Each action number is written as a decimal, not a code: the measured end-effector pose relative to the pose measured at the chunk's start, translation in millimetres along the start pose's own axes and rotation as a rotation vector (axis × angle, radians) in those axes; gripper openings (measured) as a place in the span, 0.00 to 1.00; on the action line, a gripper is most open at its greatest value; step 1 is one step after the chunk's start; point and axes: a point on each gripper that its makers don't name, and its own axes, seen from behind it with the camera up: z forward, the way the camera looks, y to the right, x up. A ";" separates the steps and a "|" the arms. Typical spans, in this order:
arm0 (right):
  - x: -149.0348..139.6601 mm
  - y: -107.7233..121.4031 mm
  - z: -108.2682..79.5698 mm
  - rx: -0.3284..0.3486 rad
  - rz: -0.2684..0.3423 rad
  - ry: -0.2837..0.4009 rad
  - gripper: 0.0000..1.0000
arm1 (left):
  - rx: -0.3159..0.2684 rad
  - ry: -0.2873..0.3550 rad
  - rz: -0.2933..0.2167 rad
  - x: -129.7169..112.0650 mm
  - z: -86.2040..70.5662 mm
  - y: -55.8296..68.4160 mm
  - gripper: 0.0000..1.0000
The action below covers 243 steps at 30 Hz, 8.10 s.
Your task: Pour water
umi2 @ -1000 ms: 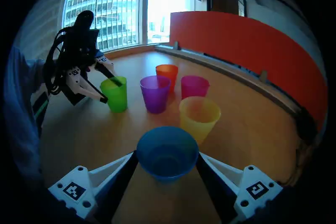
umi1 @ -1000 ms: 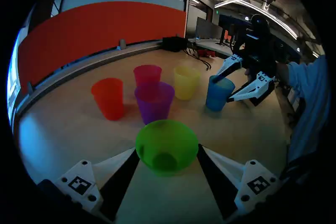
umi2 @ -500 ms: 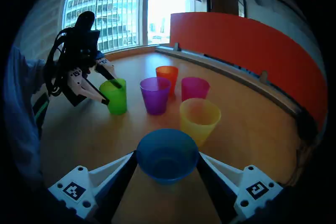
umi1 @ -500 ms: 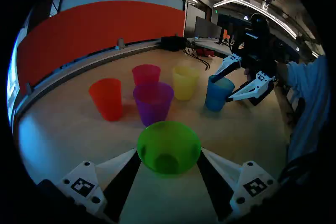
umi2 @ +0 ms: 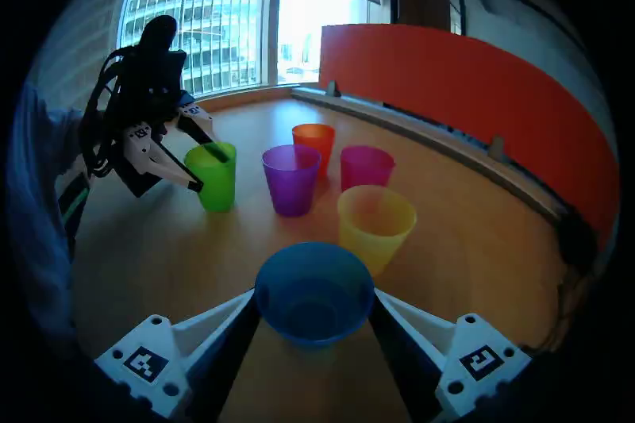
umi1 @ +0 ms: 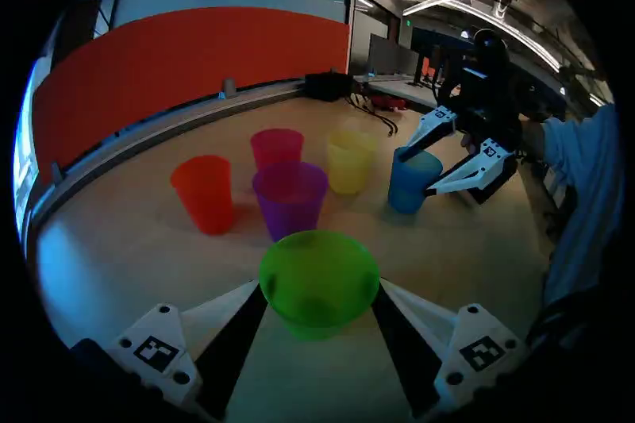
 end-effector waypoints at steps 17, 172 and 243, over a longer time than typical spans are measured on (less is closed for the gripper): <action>18.2 -2.5 -14.6 -0.023 0.014 0.053 0.91 | 0.033 0.050 0.016 20.8 -15.2 1.7 0.87; 367.1 1.6 -103.7 -0.383 -1.052 0.405 0.91 | -0.026 0.451 0.065 175.2 -82.2 97.7 0.87; 408.6 0.3 -132.3 -0.564 -1.399 0.408 0.91 | -0.045 0.455 0.067 183.4 -79.4 103.5 0.87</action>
